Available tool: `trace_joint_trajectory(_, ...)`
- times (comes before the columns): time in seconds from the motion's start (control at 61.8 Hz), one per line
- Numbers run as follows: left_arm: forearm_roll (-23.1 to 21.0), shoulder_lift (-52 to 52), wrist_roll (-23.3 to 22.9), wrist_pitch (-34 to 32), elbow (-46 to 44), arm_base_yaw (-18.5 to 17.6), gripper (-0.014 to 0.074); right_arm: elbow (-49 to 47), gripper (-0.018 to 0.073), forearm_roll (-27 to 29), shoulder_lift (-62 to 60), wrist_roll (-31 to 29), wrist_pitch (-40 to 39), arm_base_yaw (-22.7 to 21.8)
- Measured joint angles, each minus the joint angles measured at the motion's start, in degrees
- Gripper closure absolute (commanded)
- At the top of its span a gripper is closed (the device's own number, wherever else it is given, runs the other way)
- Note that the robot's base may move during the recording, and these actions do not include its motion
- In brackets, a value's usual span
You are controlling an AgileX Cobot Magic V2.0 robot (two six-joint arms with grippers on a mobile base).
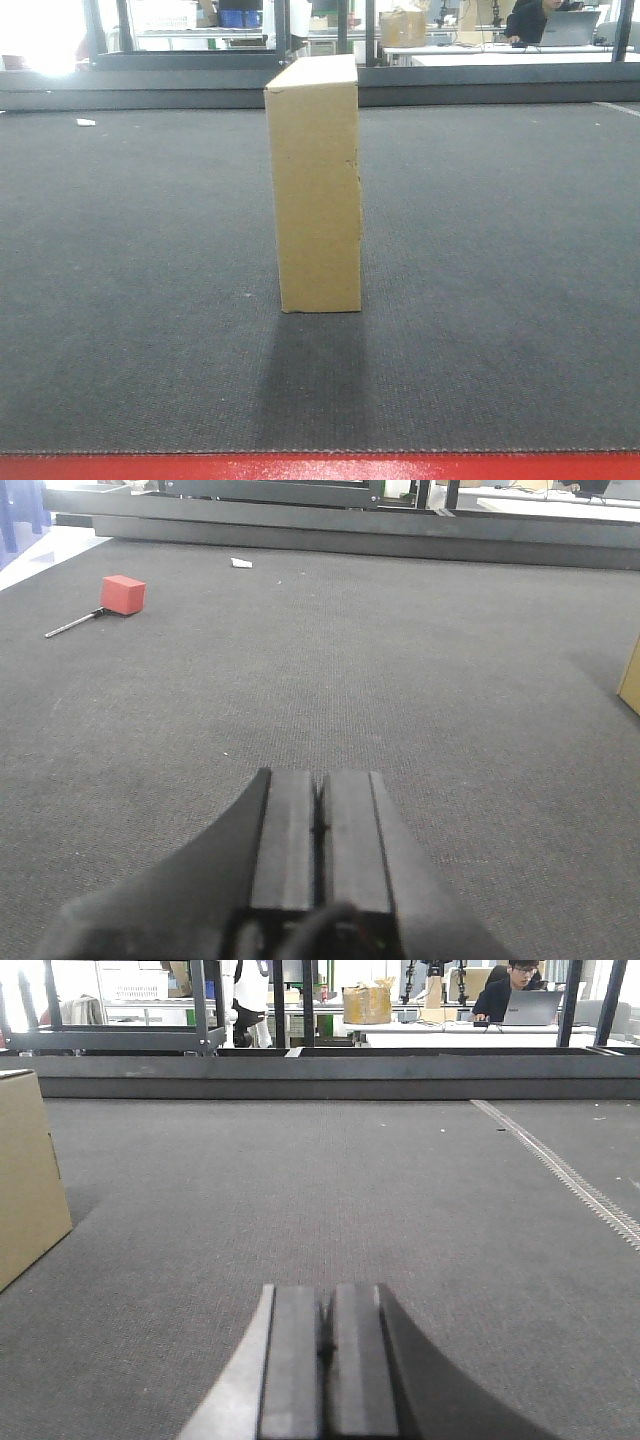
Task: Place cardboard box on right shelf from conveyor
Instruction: 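Move the right gripper down over the upright cardboard box on the conveyor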
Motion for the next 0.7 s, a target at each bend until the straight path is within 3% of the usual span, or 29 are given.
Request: trace_joint_trajectory(0.696,0.00,0.00,0.00,0.00,0.00,0.00,0.0712,0.00,0.0501,0.00,0.00,0.00,0.00,0.00)
